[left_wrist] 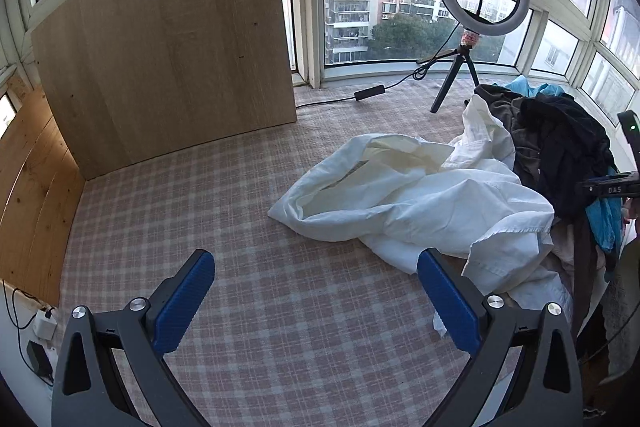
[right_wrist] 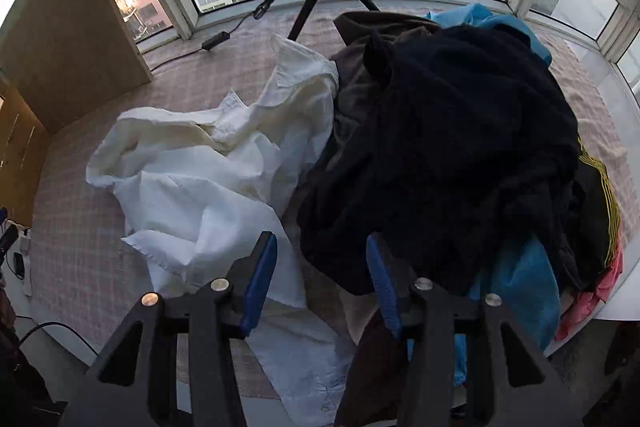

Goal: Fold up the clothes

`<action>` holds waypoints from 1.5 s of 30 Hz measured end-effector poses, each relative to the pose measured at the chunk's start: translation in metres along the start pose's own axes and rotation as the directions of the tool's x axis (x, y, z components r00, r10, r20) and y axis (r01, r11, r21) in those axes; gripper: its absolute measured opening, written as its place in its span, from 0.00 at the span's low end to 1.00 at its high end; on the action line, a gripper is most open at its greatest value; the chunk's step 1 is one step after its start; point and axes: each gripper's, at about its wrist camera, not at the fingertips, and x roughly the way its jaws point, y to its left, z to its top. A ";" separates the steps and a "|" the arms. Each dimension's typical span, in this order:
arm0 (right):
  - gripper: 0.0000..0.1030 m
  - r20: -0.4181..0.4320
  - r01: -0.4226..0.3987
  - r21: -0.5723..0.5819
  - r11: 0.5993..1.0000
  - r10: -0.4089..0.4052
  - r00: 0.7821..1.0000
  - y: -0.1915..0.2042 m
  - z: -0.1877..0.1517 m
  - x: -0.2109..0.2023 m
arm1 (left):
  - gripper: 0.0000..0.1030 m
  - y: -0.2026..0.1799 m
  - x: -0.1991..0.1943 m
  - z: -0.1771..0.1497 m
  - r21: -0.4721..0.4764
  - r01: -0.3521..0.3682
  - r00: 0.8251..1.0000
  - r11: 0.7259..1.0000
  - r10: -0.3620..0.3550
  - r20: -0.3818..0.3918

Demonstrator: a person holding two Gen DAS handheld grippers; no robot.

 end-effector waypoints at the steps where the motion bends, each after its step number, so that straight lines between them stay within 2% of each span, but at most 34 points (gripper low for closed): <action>1: 0.45 -0.011 0.064 -0.008 0.998 -0.064 0.998 -0.005 -0.004 0.016 | 0.99 -0.004 0.002 0.002 0.010 0.001 1.000 1.000 -0.001 -0.003; 2: 0.43 -0.015 0.095 -0.003 0.995 -0.095 0.995 -0.013 -0.005 0.028 | 0.99 -0.008 0.004 0.004 0.020 0.001 1.000 1.000 -0.001 -0.007; 3: 0.41 -0.020 0.090 0.029 0.996 -0.089 0.996 -0.026 -0.005 0.036 | 0.99 -0.012 0.006 0.006 0.030 0.008 1.000 1.000 -0.007 -0.013; 6: 0.32 -0.018 0.016 0.246 0.969 -0.012 1.000 -0.086 0.001 0.046 | 0.99 -0.028 0.017 0.009 0.062 0.041 0.999 0.997 -0.039 -0.034; 8: 0.31 -0.014 -0.001 0.249 0.968 0.005 1.000 -0.095 0.000 0.041 | 0.99 -0.046 0.030 0.010 0.099 0.089 0.995 0.991 -0.084 -0.061; 11: 0.34 -0.009 -0.027 0.224 0.974 0.030 1.000 -0.097 -0.006 0.028 | 0.99 -0.091 0.058 0.006 0.190 0.193 0.976 0.963 -0.169 -0.136; 13: 0.34 0.002 -0.100 0.209 0.973 0.102 0.995 -0.085 -0.013 0.014 | 0.99 -0.122 0.079 0.001 0.267 0.205 0.972 0.942 -0.163 -0.171; 16: 0.34 0.060 -0.248 0.171 0.954 0.241 0.969 -0.066 -0.014 -0.011 | 0.97 -0.166 0.112 -0.008 0.382 0.209 0.967 0.900 -0.133 -0.215; 17: 0.35 0.079 -0.273 0.146 0.951 0.264 0.961 -0.058 -0.010 -0.018 | 0.80 -0.175 0.122 -0.010 0.407 0.211 0.967 0.889 -0.128 -0.222; 18: 0.37 0.096 -0.291 0.120 0.949 0.281 0.955 -0.050 -0.003 -0.024 | 0.40 -0.178 0.133 -0.010 0.409 0.219 0.962 0.886 -0.125 -0.244; 20: 0.42 0.125 -0.299 0.057 0.953 0.290 0.949 -0.035 0.016 -0.029 | 0.04 -0.168 0.153 -0.005 0.331 0.247 0.936 0.911 -0.136 -0.324; 22: 0.43 0.146 -0.285 -0.010 0.958 0.284 0.948 -0.018 0.038 -0.032 | 0.04 -0.142 0.155 0.007 0.196 0.308 0.910 0.931 -0.228 -0.347; 23: 0.43 0.153 -0.267 -0.048 0.963 0.271 0.950 -0.010 0.051 -0.030 | 0.04 -0.126 0.150 0.014 0.152 0.319 0.909 0.936 -0.256 -0.330; 25: 0.43 0.166 -0.228 -0.120 0.966 0.246 0.955 0.006 0.077 -0.025 | 0.04 -0.093 0.132 0.028 0.128 0.267 0.938 0.955 -0.227 -0.264; 27: 0.43 0.169 -0.194 -0.179 0.964 0.225 0.960 0.021 0.102 -0.016 | 0.03 -0.053 0.113 0.035 0.098 0.187 0.965 0.977 -0.165 -0.203; 31: 0.44 0.123 -0.110 -0.282 0.953 0.150 0.981 0.050 0.135 0.015 | 0.03 0.036 0.073 0.023 -0.036 0.057 0.989 0.998 -0.061 -0.132; 34: 0.44 0.085 -0.110 -0.362 0.926 0.150 0.985 0.082 0.144 0.038 | 0.03 0.104 0.043 0.013 -0.142 -0.036 0.996 0.989 0.024 -0.089; 36: 0.44 0.072 -0.119 -0.436 0.892 0.167 0.983 0.104 0.144 0.044 | 0.03 0.142 0.024 -0.014 -0.221 -0.114 0.991 0.969 0.096 -0.092; 38: 0.44 0.070 -0.115 -0.516 0.849 0.176 0.982 0.124 0.145 0.045 | 0.04 0.181 0.008 -0.043 -0.298 -0.216 0.975 0.930 0.187 -0.122; 40: 0.45 0.046 -0.111 -0.585 0.803 0.170 0.984 0.142 0.147 0.049 | 0.04 0.223 -0.004 -0.077 -0.398 -0.318 0.946 0.860 0.261 -0.193; 41: 0.45 0.032 -0.104 -0.610 0.786 0.155 0.987 0.148 0.149 0.054 | 0.05 0.240 -0.007 -0.093 -0.440 -0.346 0.935 0.828 0.270 -0.229; 43: 0.46 0.018 -0.082 -0.628 0.774 0.120 0.993 0.154 0.152 0.066 | 0.11 0.255 -0.008 -0.117 -0.469 -0.407 0.909 0.784 0.298 -0.291; 44: 0.46 0.012 -0.072 -0.636 0.768 0.103 0.995 0.157 0.154 0.073 | 0.19 0.254 -0.008 -0.124 -0.465 -0.426 0.900 0.776 0.308 -0.309; 45: 0.46 0.006 -0.076 -0.627 0.775 0.103 0.995 0.154 0.156 0.077 | 0.21 0.248 -0.006 -0.127 -0.450 -0.432 0.895 0.781 0.313 -0.318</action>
